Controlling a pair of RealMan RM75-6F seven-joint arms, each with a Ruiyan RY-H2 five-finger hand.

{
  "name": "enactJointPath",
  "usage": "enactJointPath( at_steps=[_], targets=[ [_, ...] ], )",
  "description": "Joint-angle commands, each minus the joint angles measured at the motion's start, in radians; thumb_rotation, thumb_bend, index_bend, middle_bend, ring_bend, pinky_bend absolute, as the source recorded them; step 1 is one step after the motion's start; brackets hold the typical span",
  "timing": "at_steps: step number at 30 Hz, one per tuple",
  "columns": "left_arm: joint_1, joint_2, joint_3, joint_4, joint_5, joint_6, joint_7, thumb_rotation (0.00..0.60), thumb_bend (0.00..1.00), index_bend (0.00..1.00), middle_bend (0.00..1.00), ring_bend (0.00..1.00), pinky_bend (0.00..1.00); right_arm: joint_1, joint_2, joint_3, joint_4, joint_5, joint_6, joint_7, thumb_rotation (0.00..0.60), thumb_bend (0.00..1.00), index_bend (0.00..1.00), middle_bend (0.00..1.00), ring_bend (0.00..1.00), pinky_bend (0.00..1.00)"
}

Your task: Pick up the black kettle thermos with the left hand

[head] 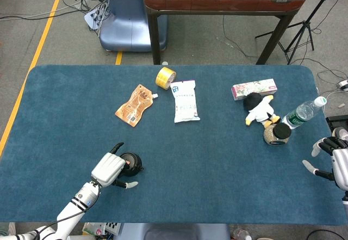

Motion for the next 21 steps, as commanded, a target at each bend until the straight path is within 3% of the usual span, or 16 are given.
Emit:
enactJointPath(
  at_steps=[1,4,9,21],
  targets=[
    [0.010,-0.017,-0.012,0.003,-0.007,0.024,-0.019,0.301,0.11,0.94,1.00,0.87,0.03,-0.001,0.000,0.000,0.001,0.002,0.000,0.002,0.600,0.18,0.59,0.47,0.31,0.33],
    [0.016,-0.030,-0.022,0.007,-0.011,0.044,-0.031,0.333,0.11,0.97,1.00,0.89,0.03,-0.003,-0.001,0.001,0.004,0.004,0.001,0.004,0.600,0.18,0.59,0.47,0.31,0.33],
    [0.027,-0.050,-0.042,0.009,-0.014,0.083,-0.059,0.331,0.11,1.00,1.00,0.92,0.03,-0.006,-0.001,0.001,0.008,0.007,0.003,0.009,0.600,0.18,0.59,0.47,0.31,0.33],
    [0.039,-0.039,-0.105,-0.018,-0.087,0.128,-0.056,0.191,0.11,1.00,1.00,0.93,0.03,-0.011,-0.007,0.003,0.020,0.011,0.006,0.022,0.600,0.18,0.59,0.47,0.31,0.33]
  ],
)
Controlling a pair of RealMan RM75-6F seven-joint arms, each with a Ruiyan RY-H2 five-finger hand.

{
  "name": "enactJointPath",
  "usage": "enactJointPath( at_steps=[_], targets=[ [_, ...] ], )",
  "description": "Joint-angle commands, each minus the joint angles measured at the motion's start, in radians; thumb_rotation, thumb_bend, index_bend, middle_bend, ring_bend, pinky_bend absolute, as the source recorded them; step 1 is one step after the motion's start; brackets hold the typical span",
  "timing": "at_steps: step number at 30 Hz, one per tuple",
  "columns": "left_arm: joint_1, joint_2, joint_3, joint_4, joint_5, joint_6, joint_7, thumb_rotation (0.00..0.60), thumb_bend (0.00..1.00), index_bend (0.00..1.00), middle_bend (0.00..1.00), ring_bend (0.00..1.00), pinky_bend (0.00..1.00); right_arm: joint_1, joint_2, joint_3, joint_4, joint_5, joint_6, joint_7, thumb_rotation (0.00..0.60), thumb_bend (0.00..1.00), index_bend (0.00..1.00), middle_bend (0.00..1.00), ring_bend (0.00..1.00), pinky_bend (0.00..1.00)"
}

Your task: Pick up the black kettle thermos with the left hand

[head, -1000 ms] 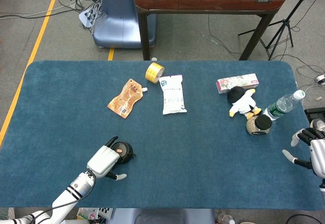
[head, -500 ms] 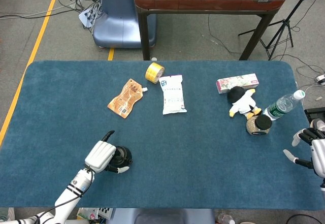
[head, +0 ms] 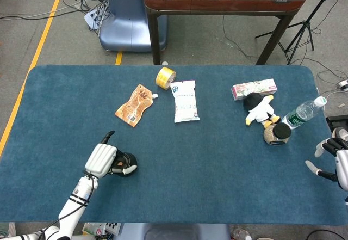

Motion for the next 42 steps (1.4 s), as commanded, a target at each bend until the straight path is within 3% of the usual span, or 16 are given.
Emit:
enactJointPath(
  at_steps=[1,6,10,15,26,28,31,42],
  targets=[
    [0.002,0.001,-0.020,-0.008,-0.028,0.010,0.006,0.198,0.11,1.00,1.00,0.94,0.03,-0.001,-0.001,0.000,0.002,0.001,0.000,0.001,0.600,0.18,0.59,0.47,0.31,0.33],
    [0.005,-0.016,-0.045,-0.004,-0.056,0.033,0.008,0.235,0.11,1.00,1.00,0.95,0.03,-0.002,-0.002,0.000,0.004,0.003,-0.001,0.003,0.600,0.18,0.59,0.47,0.31,0.33],
    [0.007,-0.027,-0.056,0.003,-0.069,0.048,0.010,0.321,0.15,1.00,1.00,0.96,0.03,-0.002,-0.002,0.001,0.004,0.005,-0.003,0.002,0.600,0.18,0.59,0.47,0.31,0.33],
    [0.011,-0.040,-0.068,0.014,-0.074,0.072,0.004,0.352,0.26,1.00,1.00,0.96,0.06,-0.001,-0.003,0.001,0.003,0.007,-0.007,-0.001,0.600,0.18,0.59,0.47,0.31,0.33],
    [0.008,-0.042,-0.076,0.036,-0.059,0.092,0.000,0.401,0.30,1.00,1.00,0.96,0.09,0.000,-0.002,0.002,0.000,0.012,-0.015,-0.004,0.600,0.18,0.59,0.47,0.31,0.33],
    [0.008,-0.043,-0.075,0.040,-0.051,0.096,0.003,0.455,0.30,1.00,1.00,0.96,0.12,0.000,-0.003,0.002,0.001,0.013,-0.017,-0.004,0.600,0.18,0.59,0.47,0.31,0.33],
    [0.006,-0.041,-0.073,0.044,-0.045,0.099,0.009,0.492,0.30,1.00,1.00,0.97,0.17,0.000,-0.002,0.002,0.001,0.013,-0.018,-0.003,0.600,0.18,0.59,0.47,0.31,0.33],
    [0.003,-0.037,-0.069,0.047,-0.033,0.108,0.036,0.500,0.30,1.00,1.00,0.97,0.38,0.000,0.000,-0.001,-0.003,0.014,-0.026,-0.002,0.600,0.18,0.59,0.46,0.31,0.33]
  ],
)
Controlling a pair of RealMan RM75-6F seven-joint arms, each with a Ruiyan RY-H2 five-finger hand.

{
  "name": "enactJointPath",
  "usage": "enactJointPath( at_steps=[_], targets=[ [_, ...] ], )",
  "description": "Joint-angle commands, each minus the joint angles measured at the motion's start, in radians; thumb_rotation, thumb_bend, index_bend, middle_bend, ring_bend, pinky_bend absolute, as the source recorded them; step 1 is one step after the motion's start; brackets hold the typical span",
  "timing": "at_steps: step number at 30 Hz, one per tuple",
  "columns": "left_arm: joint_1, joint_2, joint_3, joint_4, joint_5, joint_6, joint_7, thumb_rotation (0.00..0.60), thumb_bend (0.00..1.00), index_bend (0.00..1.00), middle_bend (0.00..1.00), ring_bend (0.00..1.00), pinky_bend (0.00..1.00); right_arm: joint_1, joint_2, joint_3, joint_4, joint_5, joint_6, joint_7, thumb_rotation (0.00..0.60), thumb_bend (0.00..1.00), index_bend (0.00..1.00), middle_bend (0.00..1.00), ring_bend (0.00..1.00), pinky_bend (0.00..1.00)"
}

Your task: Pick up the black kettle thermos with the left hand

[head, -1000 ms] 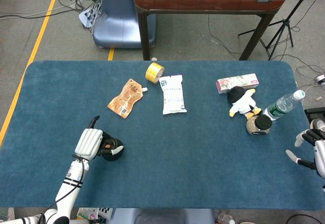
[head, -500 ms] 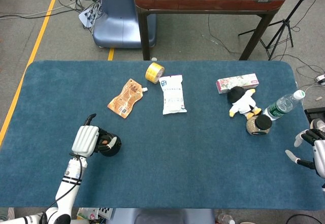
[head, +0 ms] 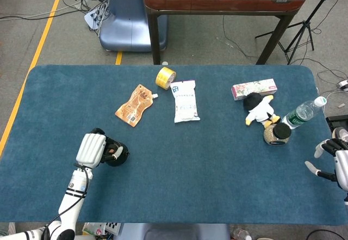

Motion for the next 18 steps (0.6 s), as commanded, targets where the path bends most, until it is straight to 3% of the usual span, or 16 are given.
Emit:
enactJointPath(
  at_steps=[1,18],
  targets=[
    [0.000,0.002,0.001,-0.001,0.002,0.001,0.001,0.501,0.30,1.00,1.00,0.97,0.39,-0.001,0.001,0.000,-0.001,0.001,-0.001,0.000,0.600,0.18,0.59,0.46,0.31,0.33],
    [-0.003,0.004,0.003,0.003,0.004,0.006,0.026,0.513,0.30,1.00,1.00,0.98,0.46,-0.006,0.005,0.000,-0.010,0.003,0.005,-0.003,0.600,0.18,0.59,0.46,0.31,0.33]
  ],
)
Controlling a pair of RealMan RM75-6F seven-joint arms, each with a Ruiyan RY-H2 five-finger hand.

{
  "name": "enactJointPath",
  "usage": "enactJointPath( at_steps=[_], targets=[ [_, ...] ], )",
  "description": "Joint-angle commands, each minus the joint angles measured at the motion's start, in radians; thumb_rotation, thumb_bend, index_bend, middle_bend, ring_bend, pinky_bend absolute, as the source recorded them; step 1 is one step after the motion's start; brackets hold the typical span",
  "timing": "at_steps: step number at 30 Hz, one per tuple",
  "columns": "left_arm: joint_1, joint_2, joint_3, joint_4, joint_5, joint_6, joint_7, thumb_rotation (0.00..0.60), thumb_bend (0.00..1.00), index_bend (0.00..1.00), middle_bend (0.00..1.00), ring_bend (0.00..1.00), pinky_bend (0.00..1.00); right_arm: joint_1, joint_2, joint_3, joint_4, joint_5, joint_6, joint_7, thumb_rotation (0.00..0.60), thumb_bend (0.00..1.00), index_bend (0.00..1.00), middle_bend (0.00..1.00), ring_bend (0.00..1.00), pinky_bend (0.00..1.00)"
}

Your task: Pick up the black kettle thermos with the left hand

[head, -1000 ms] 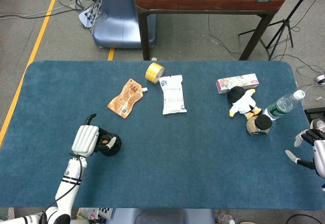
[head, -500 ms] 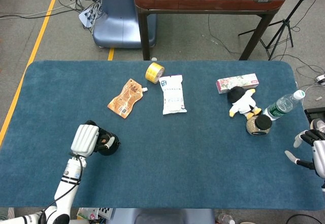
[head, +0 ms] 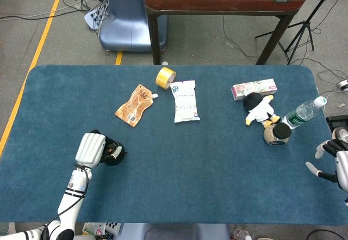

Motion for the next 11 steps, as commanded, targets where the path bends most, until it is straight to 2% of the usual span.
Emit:
enactJointPath(
  at_steps=[1,11],
  targets=[
    [0.000,0.000,0.001,-0.001,0.000,0.001,0.001,0.514,0.30,1.00,1.00,0.98,0.46,-0.001,0.000,0.000,0.000,0.000,0.000,0.001,0.600,0.18,0.59,0.46,0.31,0.33],
    [-0.002,-0.003,-0.001,0.000,-0.002,0.001,0.012,0.518,0.30,1.00,1.00,0.98,0.47,-0.003,0.000,0.000,0.003,0.003,0.001,0.003,0.600,0.18,0.59,0.46,0.31,0.33]
  ],
)
